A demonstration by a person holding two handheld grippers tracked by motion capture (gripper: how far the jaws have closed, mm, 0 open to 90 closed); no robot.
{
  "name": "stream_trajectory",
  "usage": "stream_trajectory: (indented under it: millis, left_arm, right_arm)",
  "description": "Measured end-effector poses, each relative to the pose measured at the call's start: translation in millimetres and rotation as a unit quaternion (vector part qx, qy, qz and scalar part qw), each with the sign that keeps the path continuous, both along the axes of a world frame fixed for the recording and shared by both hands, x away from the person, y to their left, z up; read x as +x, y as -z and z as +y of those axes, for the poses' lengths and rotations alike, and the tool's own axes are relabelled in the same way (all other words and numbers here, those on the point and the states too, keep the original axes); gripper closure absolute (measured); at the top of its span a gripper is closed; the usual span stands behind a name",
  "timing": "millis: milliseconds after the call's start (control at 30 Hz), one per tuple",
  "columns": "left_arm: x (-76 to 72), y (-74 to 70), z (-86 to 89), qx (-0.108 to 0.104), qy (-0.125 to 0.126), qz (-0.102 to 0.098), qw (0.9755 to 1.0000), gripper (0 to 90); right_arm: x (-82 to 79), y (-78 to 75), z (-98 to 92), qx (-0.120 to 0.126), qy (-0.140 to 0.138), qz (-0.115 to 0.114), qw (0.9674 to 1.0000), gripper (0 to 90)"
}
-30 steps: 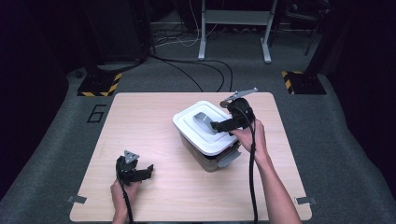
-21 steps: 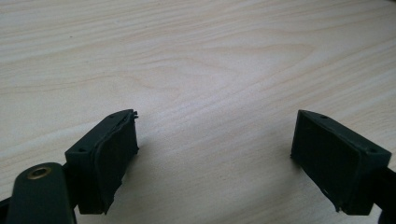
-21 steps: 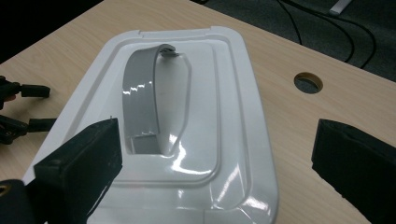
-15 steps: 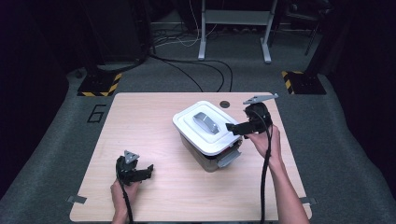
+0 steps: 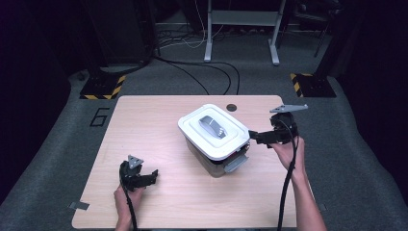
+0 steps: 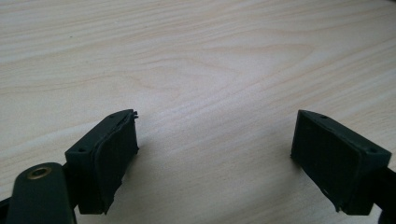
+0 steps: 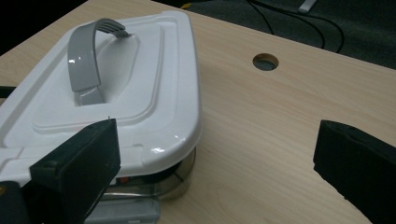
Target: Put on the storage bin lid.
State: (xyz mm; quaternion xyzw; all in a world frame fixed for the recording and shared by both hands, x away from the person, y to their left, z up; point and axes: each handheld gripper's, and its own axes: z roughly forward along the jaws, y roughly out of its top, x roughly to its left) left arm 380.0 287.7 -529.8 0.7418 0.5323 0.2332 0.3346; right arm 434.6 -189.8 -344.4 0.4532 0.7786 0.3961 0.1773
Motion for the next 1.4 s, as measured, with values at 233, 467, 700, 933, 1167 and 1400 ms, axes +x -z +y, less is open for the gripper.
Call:
stream_trajectory:
  millis: [233, 467, 700, 933, 1167, 1400]
  left_arm:
    - [0.0, 0.0, -0.1, 0.0, 0.0, 0.0, 1.0, 14.2]
    - [0.0, 0.0, -0.1, 0.0, 0.0, 0.0, 1.0, 14.2]
    - [0.6, -0.1, -0.4, 0.0, 0.001, 0.001, 1.0, 14.2]
    - [1.2, 0.0, -1.0, 0.001, 0.005, -0.001, 1.0, 14.3]
    - [2.4, -0.1, -1.1, 0.0, 0.011, 0.0, 0.9999, 14.3]
    - [2.2, -0.1, -1.3, 0.001, 0.011, 0.0, 0.9999, 14.3]
  right_arm:
    - [-6.2, 20.6, -21.1, 0.008, 0.02, 0.012, 0.9997, 0.3]
    - [-9.9, 45.9, -40.3, 0.021, 0.036, 0.027, 0.9987, 0.4]
    - [-9.3, 78.8, -47.6, 0.019, 0.044, 0.055, 0.9973, 0.2]
    - [-11.0, 118.0, -50.4, 0.016, 0.056, 0.079, 0.9952, 0.0]
    - [-15.6, 156.7, -51.1, 0.002, 0.068, 0.09, 0.9936, 0.0]
    - [-22.2, 176.4, -52.0, -0.013, 0.082, 0.066, 0.9944, 0.0]
